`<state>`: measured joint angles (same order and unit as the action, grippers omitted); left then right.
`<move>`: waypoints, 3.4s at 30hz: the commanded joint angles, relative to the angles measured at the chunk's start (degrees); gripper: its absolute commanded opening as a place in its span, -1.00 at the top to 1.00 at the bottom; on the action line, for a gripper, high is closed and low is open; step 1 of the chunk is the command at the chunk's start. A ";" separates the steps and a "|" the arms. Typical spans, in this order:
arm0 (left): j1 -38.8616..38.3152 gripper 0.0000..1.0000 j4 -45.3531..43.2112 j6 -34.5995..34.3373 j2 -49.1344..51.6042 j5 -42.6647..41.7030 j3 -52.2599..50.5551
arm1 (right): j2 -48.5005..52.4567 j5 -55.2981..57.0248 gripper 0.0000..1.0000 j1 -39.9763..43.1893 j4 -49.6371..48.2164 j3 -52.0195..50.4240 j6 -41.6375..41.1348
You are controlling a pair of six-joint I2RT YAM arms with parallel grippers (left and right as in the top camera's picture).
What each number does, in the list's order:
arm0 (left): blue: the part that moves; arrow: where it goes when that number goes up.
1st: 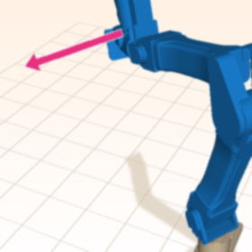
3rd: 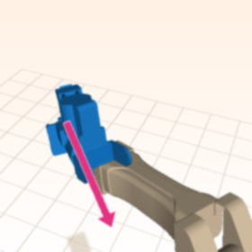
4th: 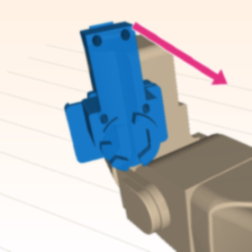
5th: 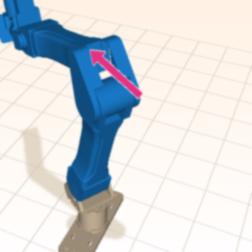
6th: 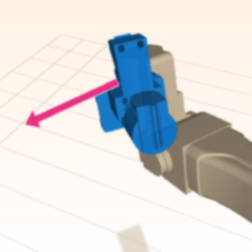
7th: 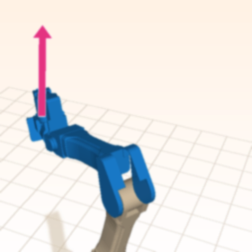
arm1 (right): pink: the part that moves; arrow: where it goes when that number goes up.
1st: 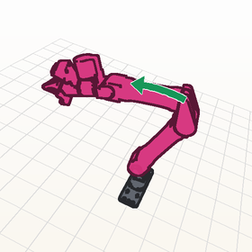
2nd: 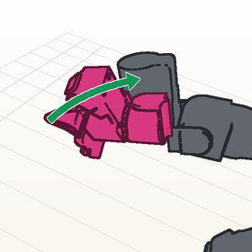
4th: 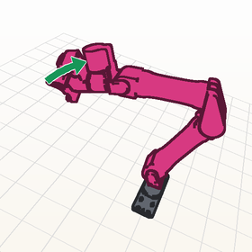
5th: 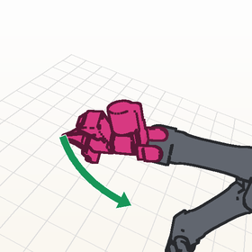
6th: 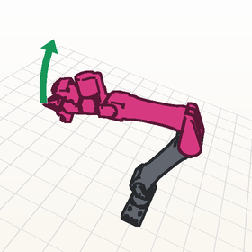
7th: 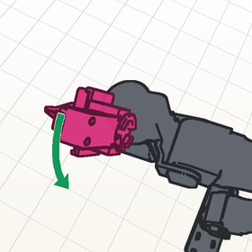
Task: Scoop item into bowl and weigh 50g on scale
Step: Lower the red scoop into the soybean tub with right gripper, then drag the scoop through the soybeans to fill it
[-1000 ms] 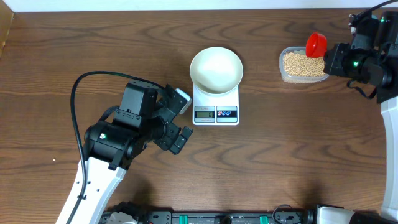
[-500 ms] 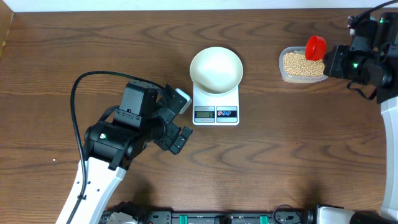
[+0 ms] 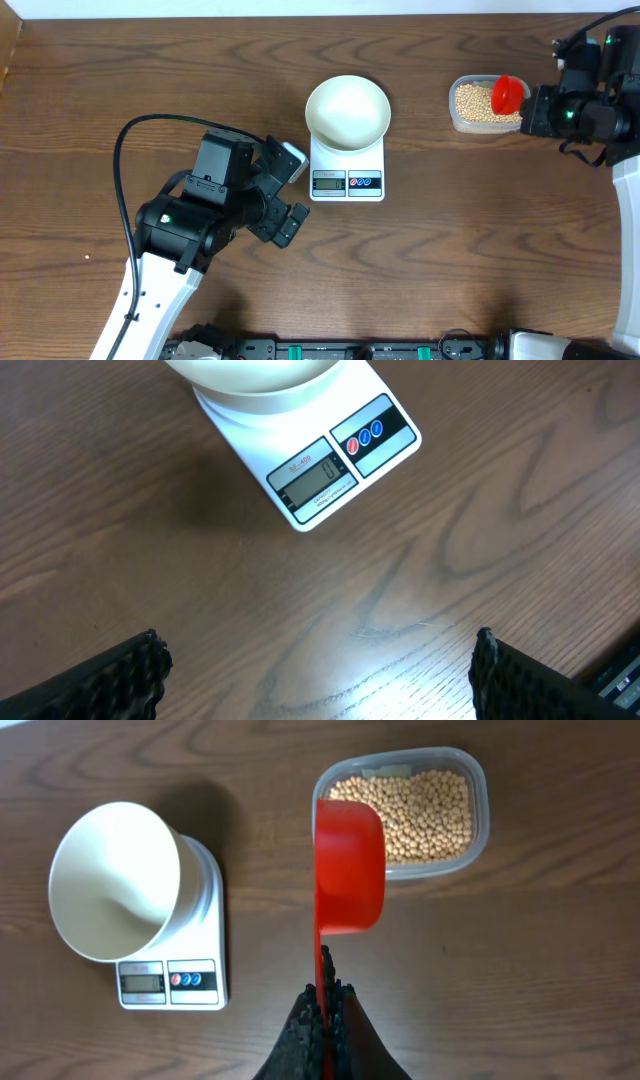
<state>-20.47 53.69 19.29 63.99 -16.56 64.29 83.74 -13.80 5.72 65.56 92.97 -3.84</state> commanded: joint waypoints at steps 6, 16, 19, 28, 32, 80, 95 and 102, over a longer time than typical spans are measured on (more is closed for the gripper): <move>-0.20 -0.95 -0.02 -0.52 0.31 0.17 -0.48 | -0.15 0.13 0.98 0.24 -0.24 1.42 -2.84; -0.20 -0.96 -0.02 -0.52 0.31 0.15 -0.48 | -0.15 -2.05 0.98 0.20 -0.85 1.42 -12.09; -0.20 -0.95 -0.02 -0.52 0.31 0.15 -0.48 | -0.15 -1.25 0.98 0.26 -1.77 1.42 -12.39; -0.20 -0.96 -0.02 -0.52 0.31 0.15 -0.48 | 0.13 9.27 0.97 2.14 -2.40 1.42 -7.63; -0.20 -0.96 -0.02 -0.52 0.31 0.17 -0.48 | 2.45 10.23 0.97 3.17 -2.54 1.42 -6.51; -0.20 -0.96 -0.02 -0.52 0.31 0.15 -0.48 | 16.65 10.67 0.98 2.01 -10.64 0.55 9.75; -0.20 -0.96 -0.02 -0.52 0.31 0.17 -0.48 | 18.60 12.07 0.98 1.62 -11.69 0.55 11.23; -0.20 -0.96 -0.02 -0.52 0.31 0.15 -0.48 | 18.60 13.46 0.98 1.64 -11.50 -0.37 11.23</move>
<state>-20.47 53.69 19.29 63.99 -16.56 64.29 102.19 -1.52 7.75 54.11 93.25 6.57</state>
